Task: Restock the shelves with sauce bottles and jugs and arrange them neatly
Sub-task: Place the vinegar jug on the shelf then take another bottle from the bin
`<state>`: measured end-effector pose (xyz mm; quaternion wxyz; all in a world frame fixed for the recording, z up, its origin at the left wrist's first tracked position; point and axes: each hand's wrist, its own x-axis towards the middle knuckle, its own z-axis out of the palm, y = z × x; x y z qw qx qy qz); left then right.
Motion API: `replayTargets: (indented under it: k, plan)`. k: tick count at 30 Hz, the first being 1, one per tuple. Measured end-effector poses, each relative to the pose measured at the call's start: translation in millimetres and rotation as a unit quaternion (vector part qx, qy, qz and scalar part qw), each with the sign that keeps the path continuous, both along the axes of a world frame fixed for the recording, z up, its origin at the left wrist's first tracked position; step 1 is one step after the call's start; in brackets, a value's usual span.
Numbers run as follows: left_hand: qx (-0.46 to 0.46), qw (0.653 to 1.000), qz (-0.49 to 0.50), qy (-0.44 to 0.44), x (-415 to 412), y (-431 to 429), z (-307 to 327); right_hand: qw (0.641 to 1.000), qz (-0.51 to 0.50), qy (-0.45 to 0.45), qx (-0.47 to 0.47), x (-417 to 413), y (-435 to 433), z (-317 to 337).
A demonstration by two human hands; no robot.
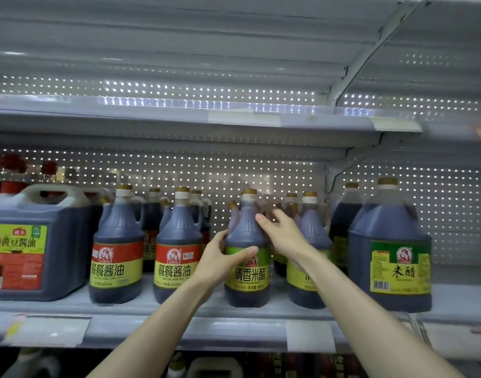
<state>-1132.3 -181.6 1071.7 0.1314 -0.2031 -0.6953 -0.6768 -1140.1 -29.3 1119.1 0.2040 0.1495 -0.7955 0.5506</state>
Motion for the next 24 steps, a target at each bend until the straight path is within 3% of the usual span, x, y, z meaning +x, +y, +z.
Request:
replayTargets:
  k: [9,24]
  plan:
    - [0.003,0.998,0.042,0.036,19.6,-1.8,-31.2,0.993,0.02,-0.016,-0.118,14.9,-9.0,-63.9]
    - [-0.024,1.0,0.01,0.008,17.2,-7.8,-36.2,0.995,0.023,-0.005,-0.096,17.2,-11.7,-78.8]
